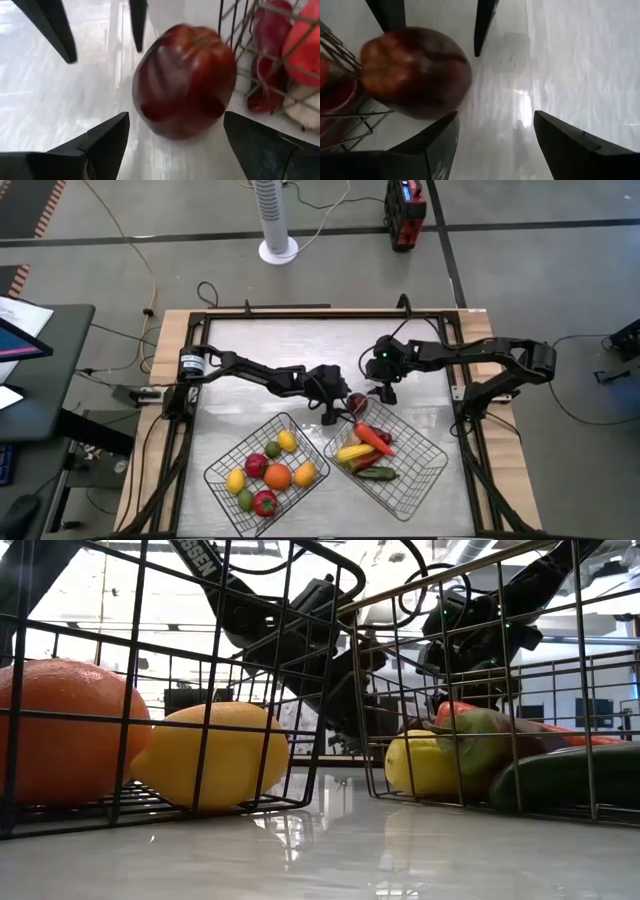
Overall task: Sort produce into baskets
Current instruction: Put the red apple into the black basket
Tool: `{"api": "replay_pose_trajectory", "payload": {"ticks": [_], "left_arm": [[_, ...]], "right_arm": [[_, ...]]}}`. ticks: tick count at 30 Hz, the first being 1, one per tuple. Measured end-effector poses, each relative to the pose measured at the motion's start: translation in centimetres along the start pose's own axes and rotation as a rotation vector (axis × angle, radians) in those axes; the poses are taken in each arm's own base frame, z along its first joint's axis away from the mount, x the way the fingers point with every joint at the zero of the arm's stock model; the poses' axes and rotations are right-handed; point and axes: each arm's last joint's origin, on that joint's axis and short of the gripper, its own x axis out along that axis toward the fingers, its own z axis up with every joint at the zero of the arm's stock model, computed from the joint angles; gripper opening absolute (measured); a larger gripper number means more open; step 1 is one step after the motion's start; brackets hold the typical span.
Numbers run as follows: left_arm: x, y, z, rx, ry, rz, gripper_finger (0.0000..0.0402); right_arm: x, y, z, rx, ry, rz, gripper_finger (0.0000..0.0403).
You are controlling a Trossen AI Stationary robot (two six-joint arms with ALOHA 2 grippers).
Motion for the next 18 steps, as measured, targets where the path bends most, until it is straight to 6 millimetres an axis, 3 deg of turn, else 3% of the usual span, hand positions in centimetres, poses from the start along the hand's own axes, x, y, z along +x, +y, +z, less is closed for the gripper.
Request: {"api": "replay_pose_trajectory", "payload": {"ticks": [11, 18], "left_arm": [[-0.03, 0.15, 0.67, -0.019, -0.068, 0.026, 0.0313], [-0.04, 0.2, 0.67, -0.025, -0.066, 0.042, 0.0313]], "right_arm": [[0.01, 0.03, -0.11, 0.001, 0.012, 0.002, 0.0285], [-0.03, -0.01, -0.76, -0.113, 0.101, -0.055, 0.0285]]}}
